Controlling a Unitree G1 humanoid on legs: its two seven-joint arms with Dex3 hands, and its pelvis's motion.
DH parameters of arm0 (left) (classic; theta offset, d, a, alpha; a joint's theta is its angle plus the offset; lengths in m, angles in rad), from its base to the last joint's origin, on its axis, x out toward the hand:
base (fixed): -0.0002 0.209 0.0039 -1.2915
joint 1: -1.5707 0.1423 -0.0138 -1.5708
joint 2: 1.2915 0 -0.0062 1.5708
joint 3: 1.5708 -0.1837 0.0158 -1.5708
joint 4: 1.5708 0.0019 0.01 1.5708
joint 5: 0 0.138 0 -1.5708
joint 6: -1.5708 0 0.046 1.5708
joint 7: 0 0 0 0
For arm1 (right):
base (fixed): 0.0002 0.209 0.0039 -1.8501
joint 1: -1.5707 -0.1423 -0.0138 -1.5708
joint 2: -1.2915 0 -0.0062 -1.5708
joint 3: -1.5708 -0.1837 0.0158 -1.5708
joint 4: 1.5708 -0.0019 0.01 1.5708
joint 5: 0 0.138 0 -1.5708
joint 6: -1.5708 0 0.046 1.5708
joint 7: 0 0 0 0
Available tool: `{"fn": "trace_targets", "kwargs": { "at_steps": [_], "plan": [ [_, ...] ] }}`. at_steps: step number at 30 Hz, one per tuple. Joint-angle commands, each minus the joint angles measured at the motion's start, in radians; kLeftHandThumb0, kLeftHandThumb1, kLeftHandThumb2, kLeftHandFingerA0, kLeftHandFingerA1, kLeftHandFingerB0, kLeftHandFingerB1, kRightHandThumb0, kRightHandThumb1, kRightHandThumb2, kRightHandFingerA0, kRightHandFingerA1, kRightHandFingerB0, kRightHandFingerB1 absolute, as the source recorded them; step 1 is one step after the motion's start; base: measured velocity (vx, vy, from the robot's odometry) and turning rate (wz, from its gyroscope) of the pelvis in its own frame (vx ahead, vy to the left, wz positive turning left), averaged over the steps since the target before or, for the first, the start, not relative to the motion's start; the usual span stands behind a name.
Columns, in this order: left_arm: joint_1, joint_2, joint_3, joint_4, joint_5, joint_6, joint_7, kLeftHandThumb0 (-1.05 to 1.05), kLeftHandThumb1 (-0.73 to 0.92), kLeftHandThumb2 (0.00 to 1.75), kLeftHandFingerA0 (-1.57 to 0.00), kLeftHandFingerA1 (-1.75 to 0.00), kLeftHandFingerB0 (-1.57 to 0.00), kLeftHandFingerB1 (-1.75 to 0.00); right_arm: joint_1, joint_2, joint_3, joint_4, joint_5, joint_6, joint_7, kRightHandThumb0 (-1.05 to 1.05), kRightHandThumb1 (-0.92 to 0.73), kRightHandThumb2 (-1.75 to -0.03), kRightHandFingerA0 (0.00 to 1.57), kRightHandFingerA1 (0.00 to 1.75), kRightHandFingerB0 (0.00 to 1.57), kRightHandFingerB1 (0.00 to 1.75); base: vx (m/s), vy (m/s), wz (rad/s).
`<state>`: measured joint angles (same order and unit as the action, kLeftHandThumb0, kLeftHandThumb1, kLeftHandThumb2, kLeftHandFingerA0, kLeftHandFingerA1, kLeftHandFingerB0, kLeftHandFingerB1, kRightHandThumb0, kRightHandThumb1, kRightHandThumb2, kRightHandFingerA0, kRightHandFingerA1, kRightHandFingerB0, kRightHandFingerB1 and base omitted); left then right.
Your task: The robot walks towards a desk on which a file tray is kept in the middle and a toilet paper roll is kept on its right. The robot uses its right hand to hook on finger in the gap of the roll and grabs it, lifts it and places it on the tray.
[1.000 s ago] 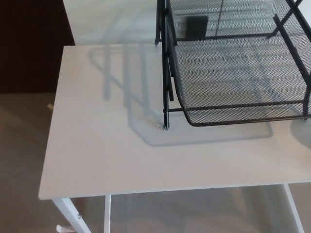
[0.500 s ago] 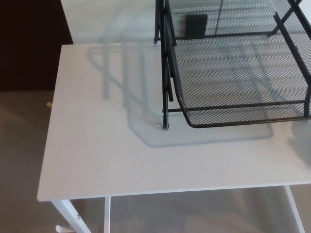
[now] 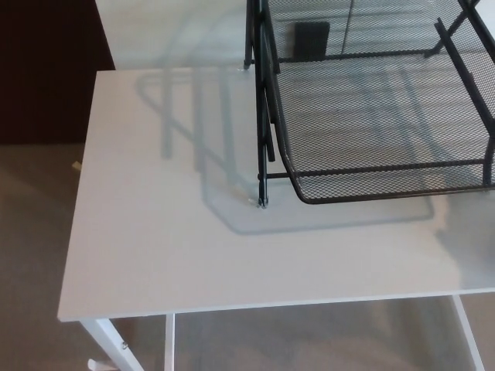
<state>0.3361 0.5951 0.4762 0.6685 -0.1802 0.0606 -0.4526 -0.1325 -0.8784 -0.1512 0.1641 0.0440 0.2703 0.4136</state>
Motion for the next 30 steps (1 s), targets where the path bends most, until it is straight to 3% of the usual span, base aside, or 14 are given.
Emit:
{"fn": "trace_targets", "kwargs": {
  "at_steps": [1, 2, 3, 4, 8, 9, 13, 14, 15, 18, 19, 28, 29, 30],
  "plan": [
    [0.01, 0.022, -0.005, 0.002, 0.003, 0.032, 0.005, -0.71, 0.79, 1.1, -0.19, -0.56, -0.06, -0.44, -0.017, -0.043, 0.047, 0.046, -0.08, 0.039, 0.029, -0.45, -0.59, -0.59, 0.21, 0.36, 0.16, 0.27, 0.0, 0.0, 0.0],
    [0.016, 0.021, -0.003, 0.0, 0.003, 0.032, 0.006, -0.71, 0.79, 1.1, -0.19, -0.56, -0.06, -0.44, -0.019, -0.042, 0.051, 0.051, -0.082, 0.036, 0.03, -0.45, -0.59, -0.59, 0.21, 0.36, 0.16, 0.27, 0.0, 0.0, 0.0],
    [0.019, 0.022, -0.007, -0.003, 0.005, 0.038, 0.0, -0.7, 0.8, 1.1, -0.17, -0.55, -0.05, -0.43, 0.0, -0.054, 0.06, 0.055, -0.105, 0.008, 0.022, -0.48, -0.52, -0.7, 0.18, 0.42, 0.14, 0.35, 0.0, 0.0, 0.0],
    [0.018, 0.021, -0.007, 0.001, 0.004, 0.036, 0.0, -0.69, 0.92, 0.76, -0.21, -0.5, -0.11, -0.36, 0.009, -0.064, 0.063, 0.048, -0.11, 0.008, 0.029, -0.5, -0.53, -0.7, 0.15, 0.41, 0.13, 0.34, 0.0, 0.0, 0.0],
    [0.012, 0.026, -0.015, 0.019, 0.015, 0.023, 0.005, -0.7, 0.92, 0.76, -0.22, -0.52, -0.11, -0.36, 0.029, -0.069, 0.057, 0.049, -0.112, -0.008, 0.035, -0.49, -0.55, -0.68, 0.15, 0.39, 0.14, 0.33, 0.0, 0.0, 0.0],
    [0.01, 0.027, -0.018, 0.016, 0.016, 0.027, 0.007, -0.7, 0.8, 1.1, -0.19, -0.56, -0.06, -0.45, 0.036, -0.07, 0.057, 0.051, -0.117, -0.011, 0.035, -0.49, -0.54, -0.69, 0.15, 0.4, 0.14, 0.34, 0.0, 0.0, 0.0],
    [0.017, 0.028, -0.019, 0.013, 0.011, 0.025, 0.001, -0.7, 0.8, 1.1, -0.19, -0.57, -0.05, -0.43, 0.06, -0.073, 0.061, 0.015, -0.128, 0.016, 0.044, -0.43, -0.6, -0.59, 0.21, 0.36, 0.16, 0.27, 0.0, 0.0, 0.0],
    [0.019, 0.028, -0.019, 0.014, 0.011, 0.026, 0.003, -0.7, 0.8, 1.1, -0.2, -0.57, -0.06, -0.43, 0.058, -0.075, 0.066, 0.001, -0.127, 0.04, 0.059, -0.27, -0.52, -1.0, 0.03, 0.51, 0.01, 0.47, 0.0, 0.0, 0.0],
    [0.019, 0.028, -0.02, 0.018, 0.011, 0.02, 0.002, -0.7, 0.8, 1.1, -0.19, -0.57, -0.06, -0.43, 0.053, -0.078, 0.07, -0.001, -0.131, 0.046, 0.064, -0.28, -0.53, -1.0, 0.02, 0.51, 0.0, 0.46, 0.0, 0.0, 0.0],
    [0.029, 0.025, -0.02, 0.006, 0.008, 0.018, -0.001, -0.7, 0.8, 1.1, -0.19, -0.56, -0.06, -0.43, 0.046, -0.074, 0.067, -0.008, -0.138, 0.05, 0.066, -0.28, -0.52, -1.0, 0.03, 0.52, 0.0, 0.47, 0.0, 0.0, 0.0],
    [0.031, 0.024, -0.023, 0.003, 0.014, 0.02, 0.007, -0.7, 0.8, 1.1, -0.2, -0.56, -0.06, -0.44, 0.048, -0.069, 0.06, -0.01, -0.134, 0.049, 0.065, -0.48, -0.55, -0.68, 0.14, 0.41, 0.14, 0.32, 0.0, 0.0, 0.0],
    [0.035, 0.024, -0.03, 0.016, 0.02, 0.013, 0.008, -0.69, 0.81, 1.1, -0.19, -0.57, -0.05, -0.43, 0.085, -0.04, 0.0, -0.038, -0.107, -0.12, 0.056, -0.41, -0.55, -0.66, 0.18, 0.42, 0.19, 0.34, 0.0, 0.0, 0.0],
    [0.035, 0.023, -0.036, 0.012, 0.026, 0.016, 0.015, -0.67, 0.92, 0.79, -0.22, -0.51, -0.11, -0.36, 0.077, -0.03, -0.006, -0.057, -0.107, -0.127, 0.05, -0.4, -0.54, -0.66, 0.19, 0.43, 0.21, 0.34, 0.0, 0.0, 0.0],
    [0.032, 0.023, -0.04, 0.006, 0.028, 0.021, 0.019, -0.68, 0.8, 1.1, -0.2, -0.57, -0.06, -0.44, 0.08, -0.024, -0.014, -0.065, -0.104, -0.139, 0.046, -0.4, -0.53, -0.66, 0.2, 0.44, 0.22, 0.35, 0.0, 0.0, 0.0]
  ]
}}
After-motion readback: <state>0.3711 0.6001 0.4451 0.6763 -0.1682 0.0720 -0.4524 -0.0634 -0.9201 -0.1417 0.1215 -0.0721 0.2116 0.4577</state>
